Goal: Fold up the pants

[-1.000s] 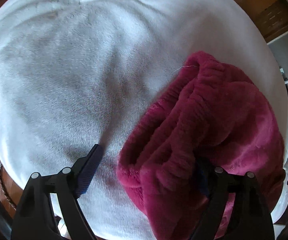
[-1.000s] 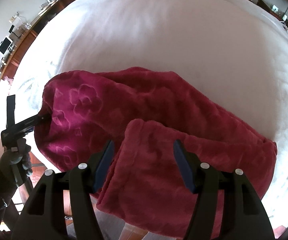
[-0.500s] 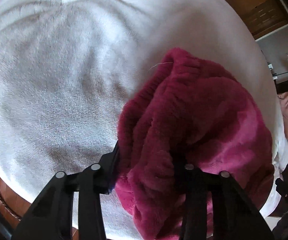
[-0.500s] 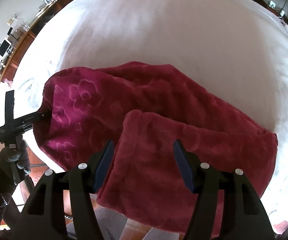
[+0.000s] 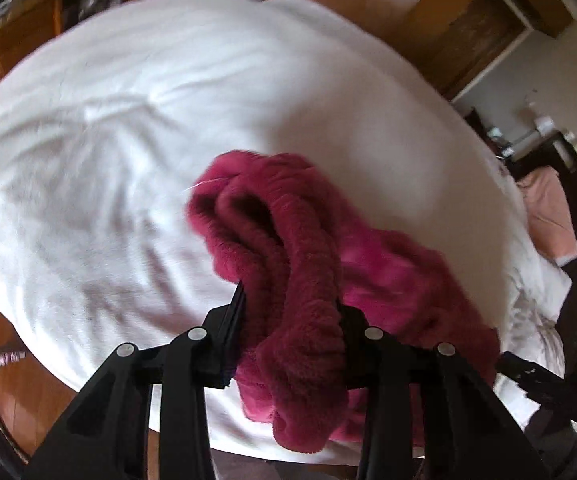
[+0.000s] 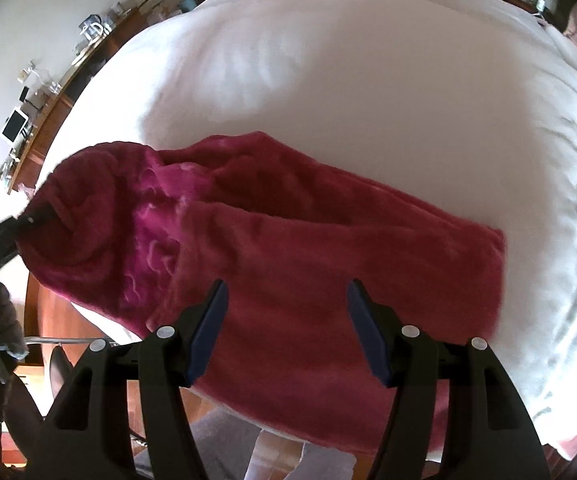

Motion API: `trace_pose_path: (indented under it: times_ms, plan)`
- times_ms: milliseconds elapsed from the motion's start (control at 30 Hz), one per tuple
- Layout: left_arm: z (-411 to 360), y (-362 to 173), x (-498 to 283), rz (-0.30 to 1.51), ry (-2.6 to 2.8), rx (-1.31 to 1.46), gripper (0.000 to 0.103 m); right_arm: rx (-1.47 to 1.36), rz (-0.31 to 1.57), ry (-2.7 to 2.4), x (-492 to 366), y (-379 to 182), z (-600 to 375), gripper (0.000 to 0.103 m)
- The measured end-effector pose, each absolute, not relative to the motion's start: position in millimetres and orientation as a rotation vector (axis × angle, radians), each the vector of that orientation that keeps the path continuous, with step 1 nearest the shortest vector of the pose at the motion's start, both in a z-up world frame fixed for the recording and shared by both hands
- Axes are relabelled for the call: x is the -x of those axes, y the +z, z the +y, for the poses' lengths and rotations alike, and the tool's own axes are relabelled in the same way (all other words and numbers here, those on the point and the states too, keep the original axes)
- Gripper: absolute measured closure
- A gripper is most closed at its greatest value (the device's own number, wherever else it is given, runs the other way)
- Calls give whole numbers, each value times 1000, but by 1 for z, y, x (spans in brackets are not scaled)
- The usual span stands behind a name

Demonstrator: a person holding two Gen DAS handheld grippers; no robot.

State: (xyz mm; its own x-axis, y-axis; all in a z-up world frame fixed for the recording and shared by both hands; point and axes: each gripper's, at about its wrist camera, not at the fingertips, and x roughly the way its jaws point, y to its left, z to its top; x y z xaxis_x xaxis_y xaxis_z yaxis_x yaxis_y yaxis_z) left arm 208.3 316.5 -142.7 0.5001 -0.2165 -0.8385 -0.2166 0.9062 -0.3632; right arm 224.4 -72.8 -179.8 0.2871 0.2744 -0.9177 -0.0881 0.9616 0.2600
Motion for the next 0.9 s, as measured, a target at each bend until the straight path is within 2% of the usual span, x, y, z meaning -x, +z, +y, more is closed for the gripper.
trace_pose_path:
  times_ms: [300, 567, 767, 833, 867, 900]
  plan:
    - [181, -58, -195, 920, -182, 265, 67, -258, 1226, 205, -181, -177, -158, 40]
    - [24, -45, -170, 906, -391, -34, 67, -366, 1205, 137, -146, -185, -220, 40]
    - [-73, -80, -153, 953, -528, -201, 69, -439, 1186, 76, -125, -189, -255, 40]
    - [-96, -92, -147, 959, -565, -245, 74, -452, 1182, 58, -119, -190, -266, 40]
    - [-106, -97, -143, 963, -593, -266, 79, -458, 1182, 48, -116, -191, -271, 40]
    - [-114, -101, -141, 968, -631, -275, 91, -465, 1183, 42, -113, -193, -276, 40]
